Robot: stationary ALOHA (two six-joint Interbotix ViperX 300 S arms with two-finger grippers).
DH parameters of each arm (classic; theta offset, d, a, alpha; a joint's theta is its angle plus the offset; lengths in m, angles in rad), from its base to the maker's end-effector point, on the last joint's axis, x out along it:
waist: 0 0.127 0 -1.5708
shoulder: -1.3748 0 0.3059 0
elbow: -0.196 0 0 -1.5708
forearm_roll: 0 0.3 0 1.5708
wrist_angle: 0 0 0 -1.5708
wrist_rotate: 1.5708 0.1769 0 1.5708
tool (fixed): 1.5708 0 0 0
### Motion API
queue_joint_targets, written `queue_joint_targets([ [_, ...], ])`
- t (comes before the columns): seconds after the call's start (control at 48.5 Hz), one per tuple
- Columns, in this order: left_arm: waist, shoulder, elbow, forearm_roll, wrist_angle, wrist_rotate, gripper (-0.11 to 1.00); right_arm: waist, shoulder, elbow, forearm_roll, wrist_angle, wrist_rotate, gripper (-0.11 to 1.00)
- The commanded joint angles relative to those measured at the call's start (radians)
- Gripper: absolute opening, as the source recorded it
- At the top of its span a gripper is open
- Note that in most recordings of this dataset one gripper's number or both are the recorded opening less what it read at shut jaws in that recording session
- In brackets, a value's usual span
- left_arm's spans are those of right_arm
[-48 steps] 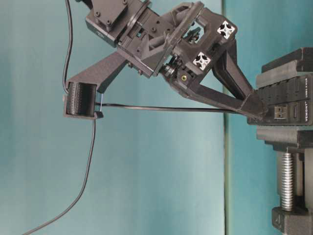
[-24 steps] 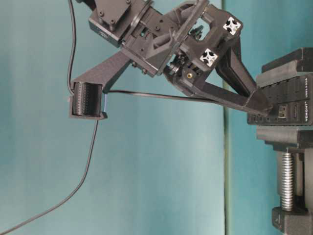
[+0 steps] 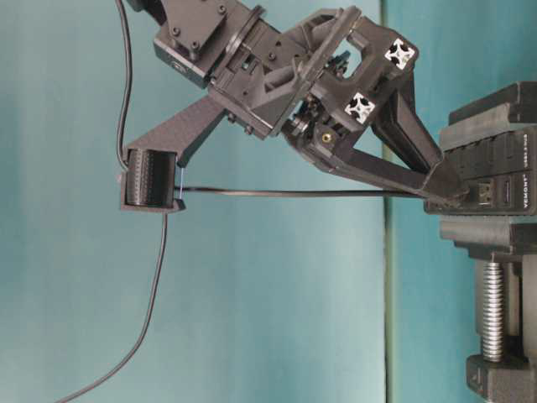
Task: Insert the USB into the second port from the front of the fixed hub.
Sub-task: 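Push the USB plug into the second port with the right gripper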
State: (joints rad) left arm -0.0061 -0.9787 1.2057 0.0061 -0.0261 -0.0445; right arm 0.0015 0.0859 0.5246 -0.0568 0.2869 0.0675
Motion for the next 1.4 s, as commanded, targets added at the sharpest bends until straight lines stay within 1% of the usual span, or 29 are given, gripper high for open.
queue_joint_targets([
  [0.0,0.002,0.003,-0.017,0.002,-0.005,-0.002,0.0,0.0,-0.006,-0.017,-0.002,0.0,-0.009,0.09],
  [0.928,0.002,0.005,-0.015,0.002,-0.005,-0.002,0.0,0.014,0.021,-0.017,-0.002,0.072,-0.006,0.09],
  [1.382,0.002,0.003,-0.014,0.002,-0.005,-0.002,0.0,0.02,0.029,-0.014,-0.002,0.072,-0.006,0.08],
])
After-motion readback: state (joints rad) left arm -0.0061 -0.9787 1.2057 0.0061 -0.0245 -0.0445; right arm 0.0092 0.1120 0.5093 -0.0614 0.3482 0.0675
